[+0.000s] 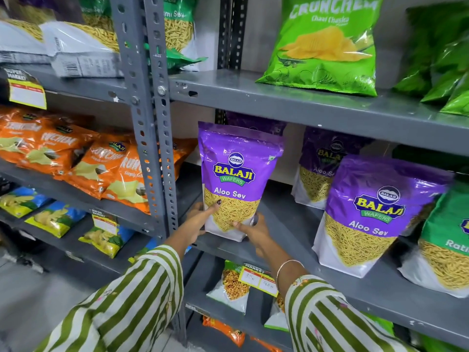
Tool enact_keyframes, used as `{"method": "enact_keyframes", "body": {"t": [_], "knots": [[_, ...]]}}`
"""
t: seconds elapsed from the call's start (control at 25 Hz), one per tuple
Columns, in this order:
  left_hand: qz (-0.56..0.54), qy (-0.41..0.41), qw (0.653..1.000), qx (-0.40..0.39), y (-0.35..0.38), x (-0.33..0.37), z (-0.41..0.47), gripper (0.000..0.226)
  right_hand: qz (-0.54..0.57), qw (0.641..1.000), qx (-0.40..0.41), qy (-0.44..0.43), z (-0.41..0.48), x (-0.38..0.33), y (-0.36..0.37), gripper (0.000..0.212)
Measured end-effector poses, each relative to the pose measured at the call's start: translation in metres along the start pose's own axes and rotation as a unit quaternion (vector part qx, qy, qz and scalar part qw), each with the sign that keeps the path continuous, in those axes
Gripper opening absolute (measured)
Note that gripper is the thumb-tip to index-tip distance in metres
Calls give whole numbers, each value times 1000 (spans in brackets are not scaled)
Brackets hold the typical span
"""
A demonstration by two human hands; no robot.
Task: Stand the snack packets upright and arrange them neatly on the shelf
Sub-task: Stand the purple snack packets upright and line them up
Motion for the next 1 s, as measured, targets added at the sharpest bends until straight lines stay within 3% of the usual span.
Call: {"method": "enact_keyframes", "body": {"t": [0.12,0.2,0.28,0.36,0.44,0.48,0.56,0.6,0.64,0.68,0.72,0.8,0.88,1.0], "knots": [[20,52,997,51,11,-4,-2,54,-128,986,103,13,-13,9,-34,84],[77,103,981,146,27,-7,-7,85,-199,958,203,31,-30,16,-73,75],[172,168,925,294,53,-11,-22,100,-227,942,243,51,-47,20,-110,64],[228,251,865,369,98,-18,-51,90,-314,924,203,82,-61,19,-150,58],[252,305,858,329,155,-33,-75,84,-325,930,127,119,-74,16,-190,38],[262,308,871,279,181,-40,-84,84,-299,940,91,139,-78,15,-208,30],[246,283,914,152,227,-50,-86,89,-283,941,92,158,-82,10,-246,27],[218,254,938,86,244,-51,-85,92,-291,937,124,149,-79,9,-262,37],[189,218,957,28,259,-50,-82,92,-296,933,165,121,-74,8,-278,64],[164,186,968,-21,269,-48,-78,88,-255,945,185,90,-68,6,-288,86],[146,160,975,-57,275,-46,-73,80,-192,964,178,43,-65,3,-292,92],[125,134,980,-74,277,-41,-66,60,-80,989,124,-20,-58,-2,-290,81],[125,130,982,-58,276,-38,-63,58,-34,991,118,-51,-51,-2,-288,80],[127,131,982,-46,268,-38,-58,59,-11,991,125,-42,-27,21,-284,114]]}}
Point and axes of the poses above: each hand's wrist, its own z-axis towards the middle knuckle, its own y-axis out of the palm, x = y × z, the point moved 1 cm from there along z, towards the middle knuckle
